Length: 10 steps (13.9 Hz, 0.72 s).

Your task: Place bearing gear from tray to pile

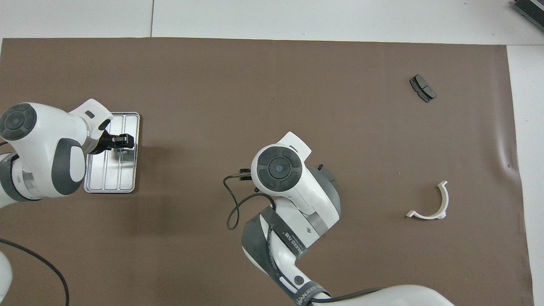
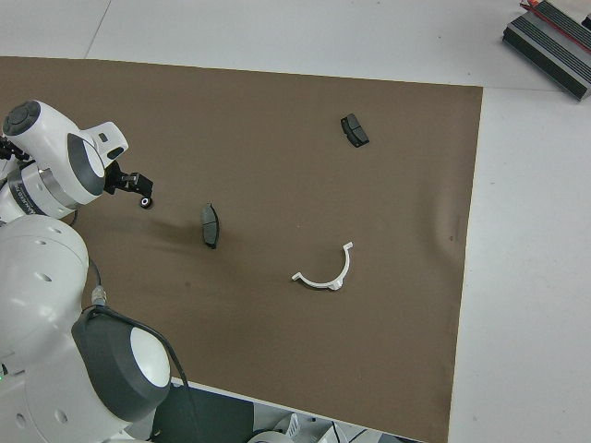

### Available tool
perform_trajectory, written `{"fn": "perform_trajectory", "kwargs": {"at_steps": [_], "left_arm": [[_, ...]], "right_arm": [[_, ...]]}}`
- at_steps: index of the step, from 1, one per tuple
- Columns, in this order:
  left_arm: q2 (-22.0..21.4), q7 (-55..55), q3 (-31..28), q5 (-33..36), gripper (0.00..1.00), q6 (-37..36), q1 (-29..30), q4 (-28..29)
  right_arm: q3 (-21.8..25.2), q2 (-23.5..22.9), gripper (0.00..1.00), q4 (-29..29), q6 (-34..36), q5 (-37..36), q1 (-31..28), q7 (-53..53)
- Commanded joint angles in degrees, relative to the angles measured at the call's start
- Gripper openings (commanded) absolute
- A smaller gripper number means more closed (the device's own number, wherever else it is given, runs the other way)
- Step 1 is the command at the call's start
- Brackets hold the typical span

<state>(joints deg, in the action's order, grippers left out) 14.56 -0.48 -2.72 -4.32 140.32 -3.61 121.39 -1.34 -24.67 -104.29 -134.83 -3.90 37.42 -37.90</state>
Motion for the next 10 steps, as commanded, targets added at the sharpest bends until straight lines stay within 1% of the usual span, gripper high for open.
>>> {"fn": "perform_trajectory", "kwargs": {"at_steps": [1,3,5,6,10], "left_arm": [[-1.11,0.31,-0.53,-0.78,0.46,1.45,-0.69,2.09],[-1.03,0.31,-0.53,-0.78,0.4,1.45,-0.69,2.18],[-1.03,0.31,-0.53,-0.78,0.34,1.54,-0.78,2.18],[-1.03,0.22,-0.53,-0.78,0.31,1.54,-0.78,2.18],[-1.03,0.13,-0.53,-0.78,0.26,1.63,-0.78,2.01]], "right_arm": [[0.11,-0.73,1.0,-0.21,-1.41,-2.25,-0.24,-1.82],[0.11,-1.78,0.91,-0.13,-1.84,-3.74,0.11,-1.91],[0.11,-2.31,0.91,-0.13,-3.95,-4.19,-0.15,-2.26],[0.11,-2.4,0.9,-0.21,-3.95,-4.19,-0.15,-2.35],[0.11,-3.19,0.77,-0.12,-3.7,-4.45,0.2,-3.93]]}}
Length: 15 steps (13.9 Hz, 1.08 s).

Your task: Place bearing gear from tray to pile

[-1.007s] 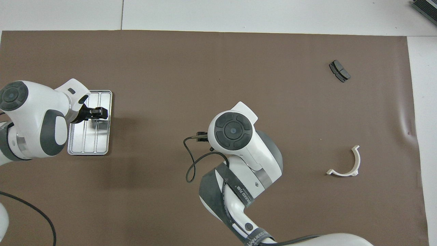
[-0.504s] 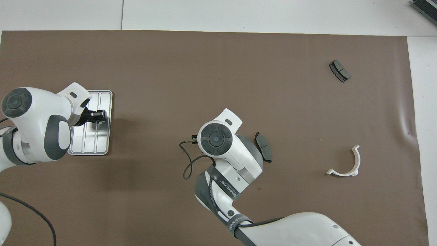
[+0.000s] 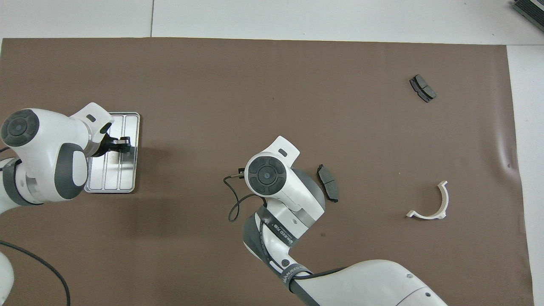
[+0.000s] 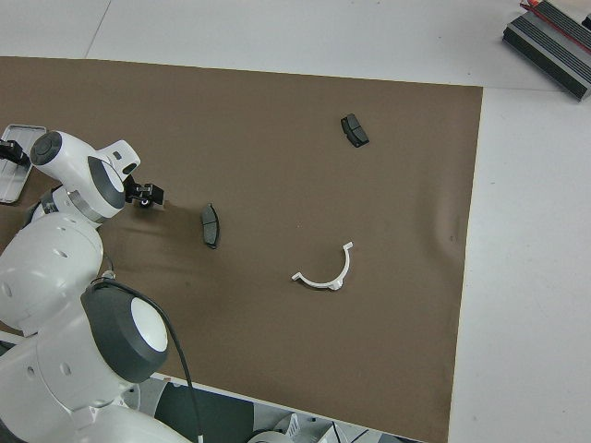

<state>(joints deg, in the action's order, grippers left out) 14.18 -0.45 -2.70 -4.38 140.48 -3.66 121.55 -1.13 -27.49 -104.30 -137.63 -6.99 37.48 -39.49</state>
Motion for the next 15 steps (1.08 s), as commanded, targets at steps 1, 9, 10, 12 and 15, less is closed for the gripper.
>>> {"fn": "perform_trajectory", "kwargs": {"at_steps": [1,9,10,12,15], "left_arm": [[-0.64,0.09,-0.55,-0.72,0.25,1.55,-0.65,1.67],[0.58,0.18,-0.55,-0.63,0.13,0.76,-0.74,-1.4],[0.67,0.18,-0.55,-0.63,0.12,0.59,-1.0,-1.84],[0.85,0.18,-0.55,-0.63,0.1,0.33,-1.09,-2.89],[0.94,1.84,-0.46,-0.63,0.1,-3.62,-2.57,-7.1]], "right_arm": [[-0.1,-0.28,0.77,-0.12,-0.45,-1.36,0.4,-2.43],[-0.01,-0.02,0.12,0.15,0.26,-1.36,0.23,-2.44],[-0.01,0.33,0.0,0.06,0.35,-1.36,0.05,-2.44],[0.43,1.82,0.0,-0.12,0.52,-1.36,-1.0,-2.0],[0.43,5.94,0.0,-2.66,0.52,-1.45,-5.91,0.89]]}}
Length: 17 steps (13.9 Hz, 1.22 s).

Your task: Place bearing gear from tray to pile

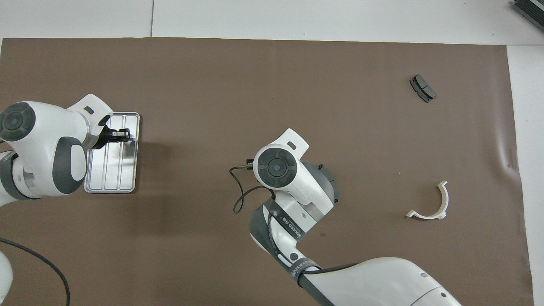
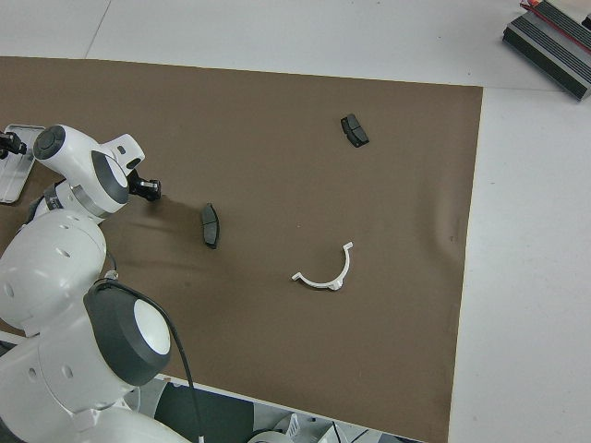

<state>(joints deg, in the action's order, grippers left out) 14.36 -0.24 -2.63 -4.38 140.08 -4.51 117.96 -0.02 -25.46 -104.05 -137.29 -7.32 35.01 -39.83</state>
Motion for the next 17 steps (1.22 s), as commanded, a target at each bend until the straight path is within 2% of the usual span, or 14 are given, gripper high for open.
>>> {"fn": "perform_trajectory", "kwargs": {"at_steps": [1,5,8,11,13,16,17], "left_arm": [[0.67,4.34,-0.53,-0.63,0.1,-4.28,-2.95,-4.48],[0.32,21.71,-0.53,-0.54,0.11,-5.61,-12.94,-4.93],[-0.03,35.01,-0.62,-0.37,0.13,-5.87,-22.44,-4.67],[0.67,43.63,-0.71,-0.01,0.13,-6.93,-30.0,-4.84],[2.68,47.6,-0.71,0.33,0.13,-6.75,-33.62,-5.89],[4.71,49.28,-0.62,0.34,0.16,-5.44,-36.96,-5.99],[4.89,49.46,-0.53,0.34,0.26,-4.74,-37.32,-5.99]], "right_arm": [[-0.68,5.66,0.0,-4.48,0.18,-1.11,-5.63,3.16],[-0.68,12.26,0.0,-13.01,-1.05,-1.11,-13.28,11.23],[-0.68,14.9,0.0,-18.72,-2.88,-1.11,-19.17,18.36],[-0.68,16.84,0.0,-22.94,-3.07,-1.11,-22.16,21.28],[-0.68,17.63,0.0,-24.79,-2.98,-1.11,-22.52,22.68],[-0.68,18.42,0.11,-26.73,-2.8,-1.11,-22.88,22.95],[-0.77,18.86,0.17,-27.43,-2.8,-1.11,-22.88,22.95]]}}
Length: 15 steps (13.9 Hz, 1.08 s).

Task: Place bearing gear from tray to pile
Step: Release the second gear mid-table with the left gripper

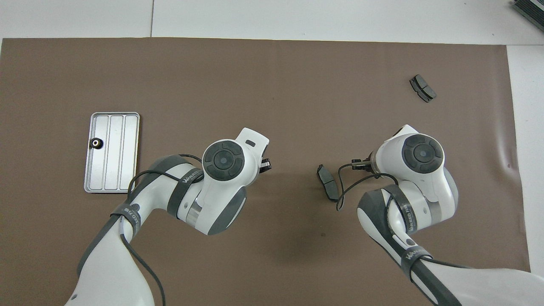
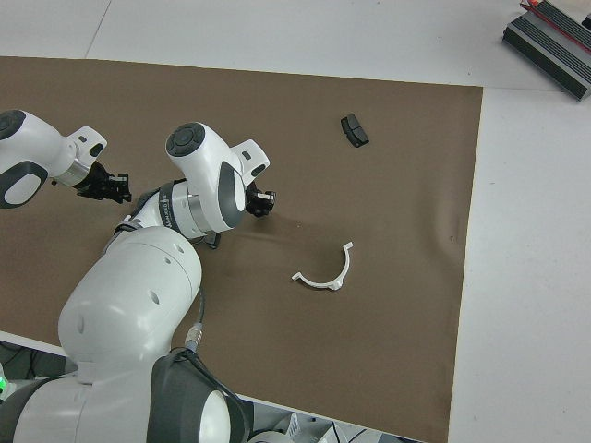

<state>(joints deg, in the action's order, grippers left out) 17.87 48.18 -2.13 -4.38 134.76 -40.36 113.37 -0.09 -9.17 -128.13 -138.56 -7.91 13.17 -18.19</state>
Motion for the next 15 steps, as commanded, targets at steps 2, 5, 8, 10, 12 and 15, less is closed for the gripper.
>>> {"fn": "perform_trajectory", "kwargs": {"at_steps": [2,5,8,10,12,15], "left_arm": [[1.38,2.0,-0.95,0.43,0.41,1.03,-2.17,-1.4],[1.47,1.92,-1.13,0.43,0.73,0.68,-1.56,-2.71],[-0.19,1.04,-1.91,0.51,0.71,-0.54,3.33,-3.41],[-3.09,-4.46,-1.92,0.78,0.7,-3.26,9.48,-3.59],[-5.03,-14.81,-1.83,0.69,0.7,-7.65,16.25,-3.59],[-5.74,-27.66,-1.92,0.6,0.69,-9.6,24.43,-3.42]], "right_arm": [[-0.71,2.67,0.48,-3.27,-1.1,-0.53,-1.04,1.32],[-0.71,2.49,0.88,-2.57,-0.92,-0.35,-1.04,0.97],[-0.79,2.93,1.0,-0.29,0.56,0.44,-0.95,0.97],[-0.97,3.02,1.0,2.26,2.33,0.88,-0.25,0.18],[-1.06,2.76,1.0,4.1,2.33,4.03,1.58,-0.96],[-1.06,1.44,1.0,7.44,2.42,6.59,5.62,-3.24]]}}
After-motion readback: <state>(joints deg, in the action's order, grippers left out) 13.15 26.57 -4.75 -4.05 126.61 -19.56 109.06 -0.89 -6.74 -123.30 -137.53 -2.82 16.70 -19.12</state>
